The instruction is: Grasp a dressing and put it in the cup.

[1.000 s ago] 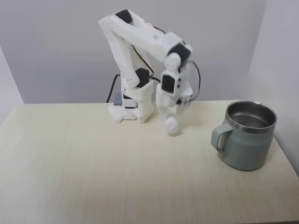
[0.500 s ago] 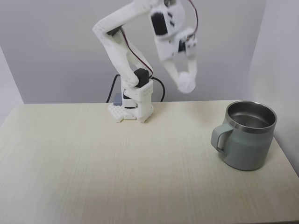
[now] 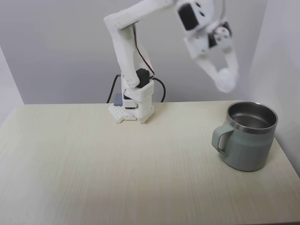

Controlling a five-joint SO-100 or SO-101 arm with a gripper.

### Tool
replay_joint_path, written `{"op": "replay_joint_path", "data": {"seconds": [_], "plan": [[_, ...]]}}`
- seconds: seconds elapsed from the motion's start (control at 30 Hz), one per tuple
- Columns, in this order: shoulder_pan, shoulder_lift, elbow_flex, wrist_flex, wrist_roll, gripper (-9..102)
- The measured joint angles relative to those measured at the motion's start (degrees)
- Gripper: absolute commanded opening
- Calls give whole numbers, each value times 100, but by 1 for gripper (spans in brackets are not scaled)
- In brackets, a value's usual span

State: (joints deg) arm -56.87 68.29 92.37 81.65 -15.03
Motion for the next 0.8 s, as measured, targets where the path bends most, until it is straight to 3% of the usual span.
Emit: {"op": "replay_joint_path", "data": {"seconds": [0.3, 0.6, 0.7, 0.8], "plan": [[-360, 1573, 0, -958, 747, 0], [-457, 1854, 0, -1143, 809, 1], [-554, 1854, -26, -1143, 809, 19], [-527, 1828, -158, -1143, 703, 29]]}}
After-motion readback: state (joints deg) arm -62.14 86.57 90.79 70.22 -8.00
